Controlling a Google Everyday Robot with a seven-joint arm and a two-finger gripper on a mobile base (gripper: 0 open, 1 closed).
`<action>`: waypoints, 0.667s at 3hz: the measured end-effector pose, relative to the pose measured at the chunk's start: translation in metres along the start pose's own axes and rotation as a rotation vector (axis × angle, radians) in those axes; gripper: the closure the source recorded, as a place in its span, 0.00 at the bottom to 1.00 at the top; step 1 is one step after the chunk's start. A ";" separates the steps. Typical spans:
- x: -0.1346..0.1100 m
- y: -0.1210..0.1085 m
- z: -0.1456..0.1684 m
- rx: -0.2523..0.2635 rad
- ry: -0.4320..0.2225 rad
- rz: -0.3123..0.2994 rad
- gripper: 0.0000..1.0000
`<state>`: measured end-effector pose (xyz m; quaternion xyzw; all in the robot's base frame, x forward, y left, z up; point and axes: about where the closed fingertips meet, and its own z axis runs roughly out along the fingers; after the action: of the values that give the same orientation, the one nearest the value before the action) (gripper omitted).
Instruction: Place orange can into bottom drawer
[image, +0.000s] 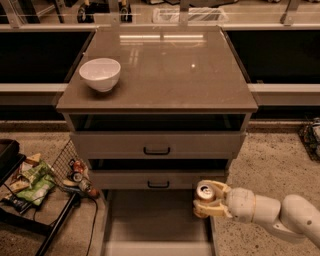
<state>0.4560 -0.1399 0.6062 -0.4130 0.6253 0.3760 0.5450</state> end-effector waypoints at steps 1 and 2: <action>0.061 0.008 0.008 -0.016 -0.020 0.019 1.00; 0.116 0.005 0.028 -0.025 -0.081 0.047 1.00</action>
Offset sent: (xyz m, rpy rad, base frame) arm 0.0069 0.0181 -0.1685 0.1379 0.0080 0.0175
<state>0.4541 -0.1246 0.4881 -0.3895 0.6076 0.4129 0.5556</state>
